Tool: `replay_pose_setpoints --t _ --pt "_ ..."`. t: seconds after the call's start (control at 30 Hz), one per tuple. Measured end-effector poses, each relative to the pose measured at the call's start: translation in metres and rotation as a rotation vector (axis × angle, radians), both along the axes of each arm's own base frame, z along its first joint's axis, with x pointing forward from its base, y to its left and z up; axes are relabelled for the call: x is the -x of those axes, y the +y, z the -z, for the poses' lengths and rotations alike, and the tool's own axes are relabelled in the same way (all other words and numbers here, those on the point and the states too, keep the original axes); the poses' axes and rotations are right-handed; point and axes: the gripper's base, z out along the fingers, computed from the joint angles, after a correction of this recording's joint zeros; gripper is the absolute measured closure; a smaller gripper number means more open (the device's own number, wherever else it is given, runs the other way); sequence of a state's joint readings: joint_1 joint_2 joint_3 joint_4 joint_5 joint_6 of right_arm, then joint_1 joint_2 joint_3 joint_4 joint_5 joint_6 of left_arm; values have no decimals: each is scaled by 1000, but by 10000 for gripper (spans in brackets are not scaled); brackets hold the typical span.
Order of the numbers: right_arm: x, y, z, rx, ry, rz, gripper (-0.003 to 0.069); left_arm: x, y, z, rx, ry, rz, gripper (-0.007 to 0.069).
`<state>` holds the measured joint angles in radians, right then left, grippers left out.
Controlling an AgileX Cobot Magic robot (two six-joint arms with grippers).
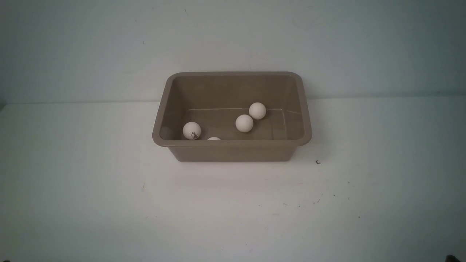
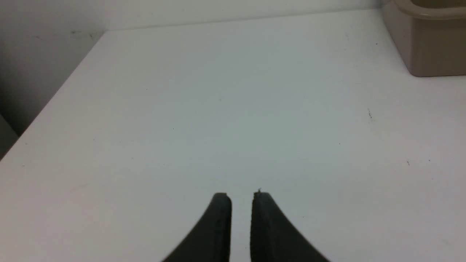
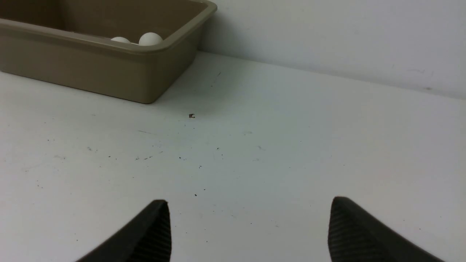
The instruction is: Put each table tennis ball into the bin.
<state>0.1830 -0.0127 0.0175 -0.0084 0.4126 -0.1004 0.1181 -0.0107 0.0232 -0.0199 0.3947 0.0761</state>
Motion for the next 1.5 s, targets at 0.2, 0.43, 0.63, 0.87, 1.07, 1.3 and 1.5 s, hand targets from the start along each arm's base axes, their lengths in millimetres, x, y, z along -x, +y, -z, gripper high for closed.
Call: replay_pose_setpoints --t 0.2,0.43,0.63,0.87,1.07,1.3,1.5 --pt "0 0 0 0 0 0 134 0 0 0 0 0 0 557" --pt "0 0 0 0 0 0 134 0 0 0 0 0 0 557" --pt "0 0 0 0 0 0 134 0 0 0 0 0 0 557" --pt "0 0 0 0 0 0 134 0 0 0 0 0 0 557" --pt "0 0 0 0 0 3 134 0 0 0 0 0 0 557" --pt "-1 -7 0 -57 6 151 134 0 0 0 0 0 0 557" --pt "-1 -9 0 -86 8 188 134 0 0 0 0 0 0 557"
